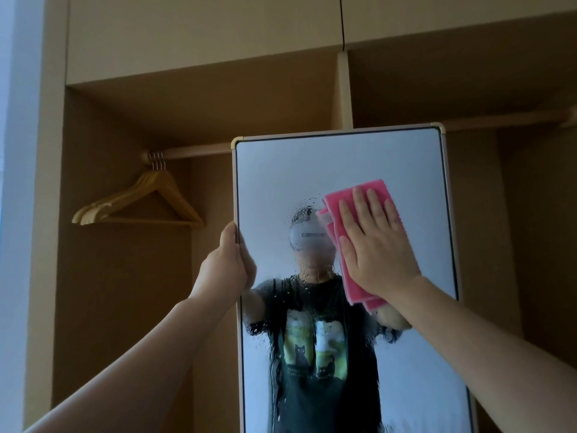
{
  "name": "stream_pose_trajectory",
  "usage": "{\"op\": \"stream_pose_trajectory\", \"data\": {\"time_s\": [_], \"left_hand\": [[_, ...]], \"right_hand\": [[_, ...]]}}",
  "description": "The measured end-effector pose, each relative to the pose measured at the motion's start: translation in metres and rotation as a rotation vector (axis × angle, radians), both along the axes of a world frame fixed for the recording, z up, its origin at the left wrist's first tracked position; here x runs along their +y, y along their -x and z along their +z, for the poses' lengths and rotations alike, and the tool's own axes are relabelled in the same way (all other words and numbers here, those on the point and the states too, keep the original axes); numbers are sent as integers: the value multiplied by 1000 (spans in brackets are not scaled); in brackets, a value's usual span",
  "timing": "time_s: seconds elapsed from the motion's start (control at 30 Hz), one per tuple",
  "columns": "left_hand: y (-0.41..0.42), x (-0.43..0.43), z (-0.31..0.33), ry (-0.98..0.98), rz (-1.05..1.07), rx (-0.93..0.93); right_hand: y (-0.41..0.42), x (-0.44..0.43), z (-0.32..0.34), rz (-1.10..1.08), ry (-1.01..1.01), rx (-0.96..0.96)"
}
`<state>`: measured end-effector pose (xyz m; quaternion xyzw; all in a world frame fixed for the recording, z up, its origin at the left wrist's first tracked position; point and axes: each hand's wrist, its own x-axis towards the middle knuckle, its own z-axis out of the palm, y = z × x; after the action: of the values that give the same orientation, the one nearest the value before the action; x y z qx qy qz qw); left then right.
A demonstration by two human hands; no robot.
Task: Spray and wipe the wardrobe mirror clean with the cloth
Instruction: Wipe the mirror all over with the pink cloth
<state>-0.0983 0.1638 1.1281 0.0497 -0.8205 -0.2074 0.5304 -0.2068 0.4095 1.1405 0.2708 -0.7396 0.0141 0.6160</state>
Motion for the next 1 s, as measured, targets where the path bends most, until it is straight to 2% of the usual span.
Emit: {"op": "stream_pose_trajectory", "data": {"time_s": [0.2, 0.43, 0.73, 1.0], "left_hand": [[3, -1, 1, -5, 6, -17], [6, -3, -2, -45, 21, -17], [7, -3, -1, -28, 48, -39], [2, 5, -1, -54, 19, -29]], "right_hand": [[-6, -9, -41, 49, -86, 2], [-10, -9, -48, 26, -133, -7], [-3, -10, -29, 50, -168, 51], [-5, -19, 18, 51, -137, 60]]}}
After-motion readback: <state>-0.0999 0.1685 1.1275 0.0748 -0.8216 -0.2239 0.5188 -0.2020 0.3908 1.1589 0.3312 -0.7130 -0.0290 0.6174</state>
